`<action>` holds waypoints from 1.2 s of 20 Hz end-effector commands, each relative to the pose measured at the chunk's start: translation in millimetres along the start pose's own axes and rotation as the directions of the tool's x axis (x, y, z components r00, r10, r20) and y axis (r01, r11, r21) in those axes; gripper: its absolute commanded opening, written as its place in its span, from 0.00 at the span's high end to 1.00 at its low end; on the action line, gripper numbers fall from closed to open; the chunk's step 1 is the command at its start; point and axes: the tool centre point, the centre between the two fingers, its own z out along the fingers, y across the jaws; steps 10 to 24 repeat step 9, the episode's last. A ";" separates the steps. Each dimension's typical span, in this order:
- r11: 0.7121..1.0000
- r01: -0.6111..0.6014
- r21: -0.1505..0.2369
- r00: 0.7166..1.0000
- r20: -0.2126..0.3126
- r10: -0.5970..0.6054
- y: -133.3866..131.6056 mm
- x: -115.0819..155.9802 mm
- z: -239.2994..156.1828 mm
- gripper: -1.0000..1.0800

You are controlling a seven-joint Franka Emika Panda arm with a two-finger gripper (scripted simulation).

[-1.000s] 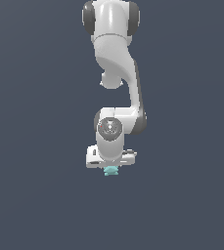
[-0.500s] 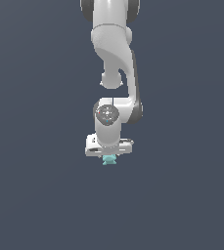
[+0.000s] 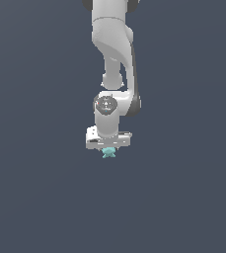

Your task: Pick up the object and move it to a goal position.

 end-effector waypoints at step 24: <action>1.000 0.000 0.000 1.000 0.000 0.000 1.6 -16.2 -1.4 1.00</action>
